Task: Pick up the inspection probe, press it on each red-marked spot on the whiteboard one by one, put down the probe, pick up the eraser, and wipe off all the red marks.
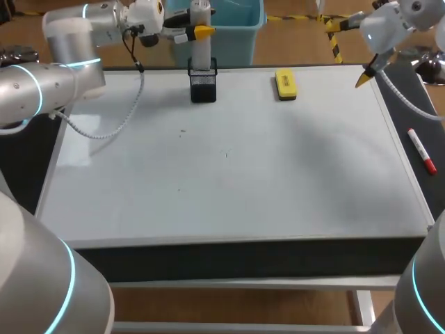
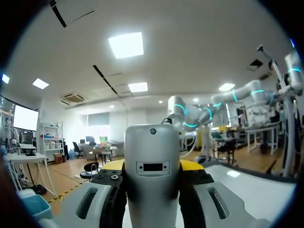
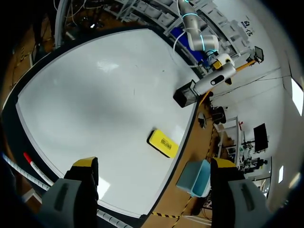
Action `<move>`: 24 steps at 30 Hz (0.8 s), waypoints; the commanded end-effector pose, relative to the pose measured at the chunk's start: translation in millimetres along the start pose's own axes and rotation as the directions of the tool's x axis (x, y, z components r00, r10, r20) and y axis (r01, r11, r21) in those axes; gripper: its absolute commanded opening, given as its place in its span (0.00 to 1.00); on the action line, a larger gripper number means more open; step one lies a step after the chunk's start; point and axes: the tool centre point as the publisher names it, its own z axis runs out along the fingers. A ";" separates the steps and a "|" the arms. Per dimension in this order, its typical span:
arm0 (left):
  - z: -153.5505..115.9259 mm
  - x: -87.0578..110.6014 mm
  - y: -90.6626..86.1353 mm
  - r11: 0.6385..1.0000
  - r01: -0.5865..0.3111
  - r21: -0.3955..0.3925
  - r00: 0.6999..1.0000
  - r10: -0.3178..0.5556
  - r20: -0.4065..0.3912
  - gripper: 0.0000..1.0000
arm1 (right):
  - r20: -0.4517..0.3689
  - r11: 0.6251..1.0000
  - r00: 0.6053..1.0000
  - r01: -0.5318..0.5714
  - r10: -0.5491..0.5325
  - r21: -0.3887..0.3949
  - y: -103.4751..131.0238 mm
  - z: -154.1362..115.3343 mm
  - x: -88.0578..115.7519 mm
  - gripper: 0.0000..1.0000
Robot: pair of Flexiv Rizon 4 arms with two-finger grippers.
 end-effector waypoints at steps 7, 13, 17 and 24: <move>-3.5 -5.4 18.7 1.000 0.007 0.023 0.997 -0.006 -0.079 0.00 | -0.005 1.000 1.000 0.002 -0.002 0.001 -0.5 -0.6 -0.6 1.00; -1.7 -5.1 30.4 1.000 0.011 0.016 0.996 -0.010 -0.088 0.00 | -0.005 1.000 1.000 0.002 -0.002 0.001 -0.5 -0.6 -0.6 1.00; -0.9 -3.9 39.6 1.000 0.015 0.007 0.995 -0.014 -0.095 0.00 | -0.005 1.000 1.000 0.002 -0.002 0.001 -0.5 -0.6 -0.6 1.00; -0.9 -2.0 53.7 0.999 0.036 -0.006 0.994 -0.037 -0.099 0.00 | -0.005 1.000 1.000 0.002 -0.002 0.001 -0.5 -0.6 -0.6 1.00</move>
